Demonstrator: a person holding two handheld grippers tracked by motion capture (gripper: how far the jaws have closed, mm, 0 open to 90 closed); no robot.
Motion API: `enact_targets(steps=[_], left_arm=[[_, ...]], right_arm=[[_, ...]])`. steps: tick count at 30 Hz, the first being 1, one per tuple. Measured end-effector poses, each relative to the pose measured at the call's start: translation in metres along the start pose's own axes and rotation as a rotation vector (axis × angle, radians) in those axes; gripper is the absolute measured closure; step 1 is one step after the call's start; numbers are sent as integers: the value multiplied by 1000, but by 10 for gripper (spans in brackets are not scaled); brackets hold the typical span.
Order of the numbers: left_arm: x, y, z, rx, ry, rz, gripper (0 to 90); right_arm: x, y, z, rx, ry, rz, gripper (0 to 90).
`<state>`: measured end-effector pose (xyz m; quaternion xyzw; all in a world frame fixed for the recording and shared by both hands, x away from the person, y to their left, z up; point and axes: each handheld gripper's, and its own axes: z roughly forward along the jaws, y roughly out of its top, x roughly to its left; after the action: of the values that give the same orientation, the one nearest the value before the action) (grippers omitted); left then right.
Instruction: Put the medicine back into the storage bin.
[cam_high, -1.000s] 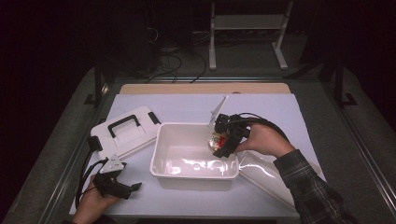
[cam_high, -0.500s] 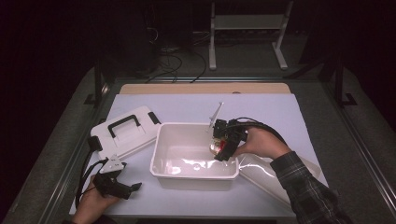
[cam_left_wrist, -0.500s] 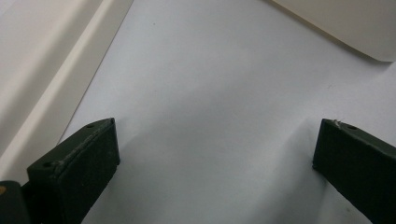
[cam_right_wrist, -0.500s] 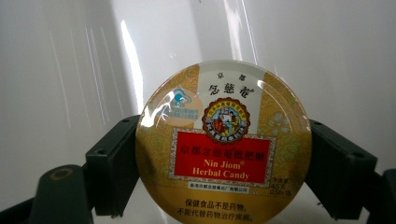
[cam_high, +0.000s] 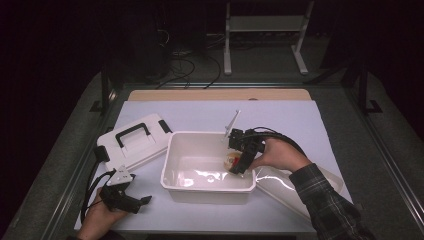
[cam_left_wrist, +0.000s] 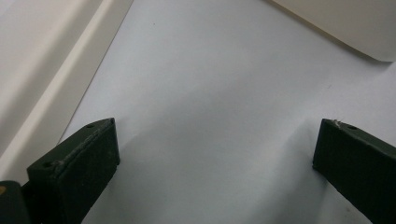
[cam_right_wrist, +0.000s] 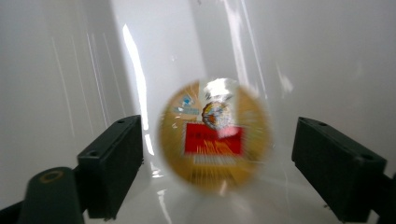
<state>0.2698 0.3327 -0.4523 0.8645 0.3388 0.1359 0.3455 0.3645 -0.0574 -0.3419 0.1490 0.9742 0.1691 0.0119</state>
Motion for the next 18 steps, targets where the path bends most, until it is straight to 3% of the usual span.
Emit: enact_targets(steps=[11,18], left_arm=[[0,0,0,1,0,0,0],[0,0,0,1,0,0,0]], right_arm=[[-2,-13,-37,-116,-28,46,162],[-3,-29,-64,-167,-80,87,163]])
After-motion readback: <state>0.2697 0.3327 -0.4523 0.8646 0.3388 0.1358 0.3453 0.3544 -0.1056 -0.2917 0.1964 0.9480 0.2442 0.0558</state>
